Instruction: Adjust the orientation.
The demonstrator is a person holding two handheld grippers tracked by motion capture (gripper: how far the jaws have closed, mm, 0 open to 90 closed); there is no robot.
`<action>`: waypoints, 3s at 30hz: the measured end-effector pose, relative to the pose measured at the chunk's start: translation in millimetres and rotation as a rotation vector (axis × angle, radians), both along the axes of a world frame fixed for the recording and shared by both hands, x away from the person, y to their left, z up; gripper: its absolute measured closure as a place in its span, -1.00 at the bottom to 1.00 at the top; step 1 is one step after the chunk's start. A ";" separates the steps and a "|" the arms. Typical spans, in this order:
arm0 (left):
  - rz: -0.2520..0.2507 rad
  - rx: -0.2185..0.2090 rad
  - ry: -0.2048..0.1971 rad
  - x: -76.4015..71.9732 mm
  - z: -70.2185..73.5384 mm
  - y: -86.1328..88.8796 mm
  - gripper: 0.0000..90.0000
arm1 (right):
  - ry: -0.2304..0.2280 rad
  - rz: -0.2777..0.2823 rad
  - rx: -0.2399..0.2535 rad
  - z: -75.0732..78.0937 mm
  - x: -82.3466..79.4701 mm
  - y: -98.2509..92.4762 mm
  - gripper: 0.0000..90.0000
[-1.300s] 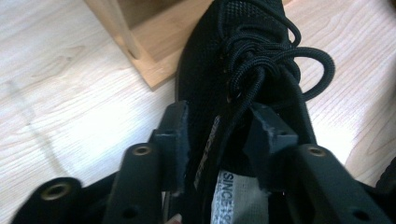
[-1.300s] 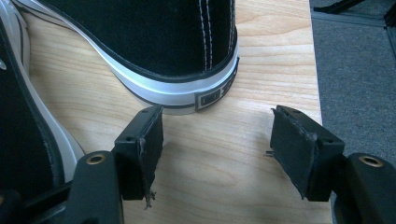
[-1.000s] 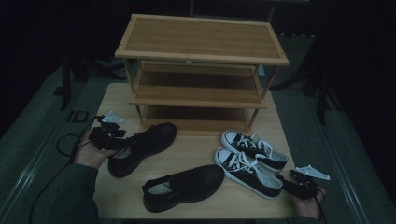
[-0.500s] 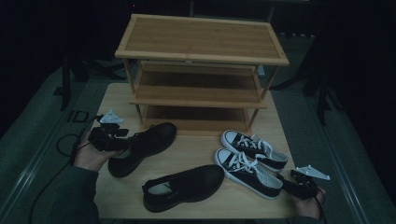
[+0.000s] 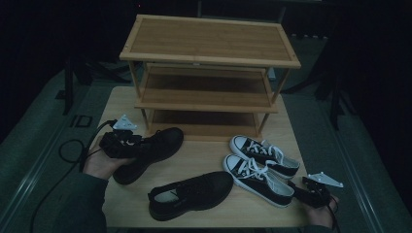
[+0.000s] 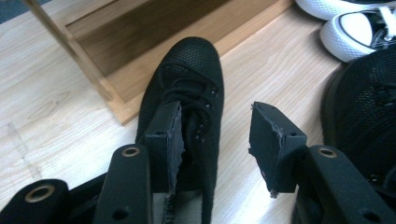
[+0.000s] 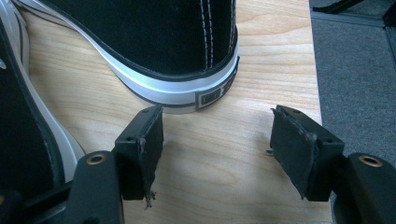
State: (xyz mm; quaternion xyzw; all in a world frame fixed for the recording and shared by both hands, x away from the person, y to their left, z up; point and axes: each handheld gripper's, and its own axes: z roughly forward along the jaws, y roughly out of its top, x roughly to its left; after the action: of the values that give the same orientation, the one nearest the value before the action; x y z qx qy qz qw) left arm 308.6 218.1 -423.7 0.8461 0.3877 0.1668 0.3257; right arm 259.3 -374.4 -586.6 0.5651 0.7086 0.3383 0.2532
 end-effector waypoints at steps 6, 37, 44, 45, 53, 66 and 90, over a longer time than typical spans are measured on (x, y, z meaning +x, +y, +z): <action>-0.048 -0.007 -0.004 -3.3 4.6 -12.2 0.20 | 0.001 0.001 0.002 0.1 0.0 -0.2 -0.24; -0.254 0.054 0.086 -3.3 -1.5 -54.0 0.31 | 0.001 0.000 0.003 0.1 0.2 -0.2 -0.24; -0.278 0.060 0.095 -6.8 -5.0 -59.7 0.30 | 0.002 -0.001 0.004 0.1 0.2 -0.1 -0.24; -0.279 0.071 0.097 -6.6 -5.5 -60.5 0.30 | 0.002 -0.001 0.004 0.1 0.2 -0.1 -0.24; -0.314 0.104 0.117 -8.6 -9.4 -69.0 0.30 | 0.002 -0.002 0.004 0.2 0.2 -0.1 -0.24; -0.358 0.136 0.132 -15.8 -14.1 -76.2 0.31 | 0.004 -0.002 0.006 0.2 0.2 0.0 -0.24; -0.405 0.144 0.157 -29.6 -25.3 -84.2 0.31 | 0.003 -0.001 0.005 0.2 0.3 -0.3 -0.24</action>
State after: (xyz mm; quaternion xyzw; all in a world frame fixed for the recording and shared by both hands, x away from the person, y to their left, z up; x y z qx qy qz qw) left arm 279.0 133.9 -449.0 0.9381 0.2214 0.0588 0.2599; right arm 259.7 -374.7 -586.4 0.5665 0.7080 0.3391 0.2507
